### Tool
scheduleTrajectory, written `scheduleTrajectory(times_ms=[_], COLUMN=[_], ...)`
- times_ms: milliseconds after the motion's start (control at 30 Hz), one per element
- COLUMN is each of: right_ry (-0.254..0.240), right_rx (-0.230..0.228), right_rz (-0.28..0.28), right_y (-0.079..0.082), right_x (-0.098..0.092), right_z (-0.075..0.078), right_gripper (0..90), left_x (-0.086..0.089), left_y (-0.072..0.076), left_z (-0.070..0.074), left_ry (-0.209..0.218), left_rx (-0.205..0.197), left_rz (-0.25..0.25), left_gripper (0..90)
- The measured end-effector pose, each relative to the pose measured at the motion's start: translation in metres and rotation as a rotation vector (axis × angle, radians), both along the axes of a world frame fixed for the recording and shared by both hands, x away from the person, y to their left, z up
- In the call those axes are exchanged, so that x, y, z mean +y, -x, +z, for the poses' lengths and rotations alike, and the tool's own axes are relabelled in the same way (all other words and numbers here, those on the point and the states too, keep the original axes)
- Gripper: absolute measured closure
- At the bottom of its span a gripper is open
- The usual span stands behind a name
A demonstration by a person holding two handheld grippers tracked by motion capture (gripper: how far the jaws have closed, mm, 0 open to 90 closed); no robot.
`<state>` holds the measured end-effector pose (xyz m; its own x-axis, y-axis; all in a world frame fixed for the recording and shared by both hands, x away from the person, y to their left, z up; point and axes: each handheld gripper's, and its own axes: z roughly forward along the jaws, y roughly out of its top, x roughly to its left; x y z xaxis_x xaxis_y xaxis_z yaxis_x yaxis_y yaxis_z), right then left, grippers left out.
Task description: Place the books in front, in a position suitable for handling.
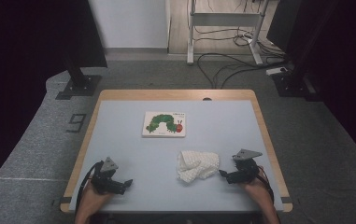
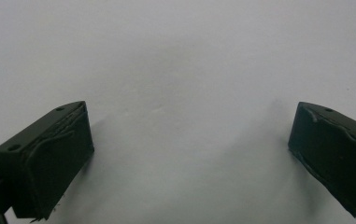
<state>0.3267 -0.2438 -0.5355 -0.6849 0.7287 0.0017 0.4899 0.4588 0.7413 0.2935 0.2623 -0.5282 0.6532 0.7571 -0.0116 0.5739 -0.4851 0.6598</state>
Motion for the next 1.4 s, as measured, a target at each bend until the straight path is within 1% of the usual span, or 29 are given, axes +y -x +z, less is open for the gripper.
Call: scheduleTrajectory(times_ms=[667,767,833,900,933,1067,1233,1267,1400], right_ry=[0.002,0.006,0.006,-0.002,-0.009,0.0,-0.01,-0.006,-0.014], right_rx=[-0.005,-0.014,-0.013,-0.017,-0.014,-0.02,-0.031,-0.032,-0.025], right_rz=[0.004,0.005,-0.004,-0.011,-0.013,-0.021,0.0,0.004,0.026], right_y=[0.001,0.001,0.002,0.002,0.003,0.005,0.01,0.011,0.013], right_x=[0.0,0.001,0.0,-0.001,-0.002,-0.007,-0.009,-0.009,-0.006], right_z=[0.001,0.001,0.001,0.002,0.003,0.009,0.026,0.027,0.037], right_gripper=[12.7,12.2,9.1,7.8,7.0,4.9,5.0,4.9,4.9], left_x=[0.0,0.0,0.0,0.0,0.0,0.0,0.0,0.0,0.0], left_y=[0.0,0.0,0.0,0.0,0.0,0.0,0.0,0.0,0.0], left_z=[0.0,0.0,0.0,0.0,0.0,0.0,0.0,0.0,0.0], left_ry=[-0.001,-0.002,-0.001,-0.001,-0.001,-0.001,-0.001,-0.001,-0.001], left_rx=[-0.003,-0.003,-0.002,-0.002,-0.002,-0.002,-0.002,-0.002,-0.003], left_rz=[0.003,0.003,0.003,0.003,0.003,0.003,0.003,0.003,0.003], left_gripper=[0.0,0.0,0.0,0.0,0.0,0.0,0.0,0.0,0.0])
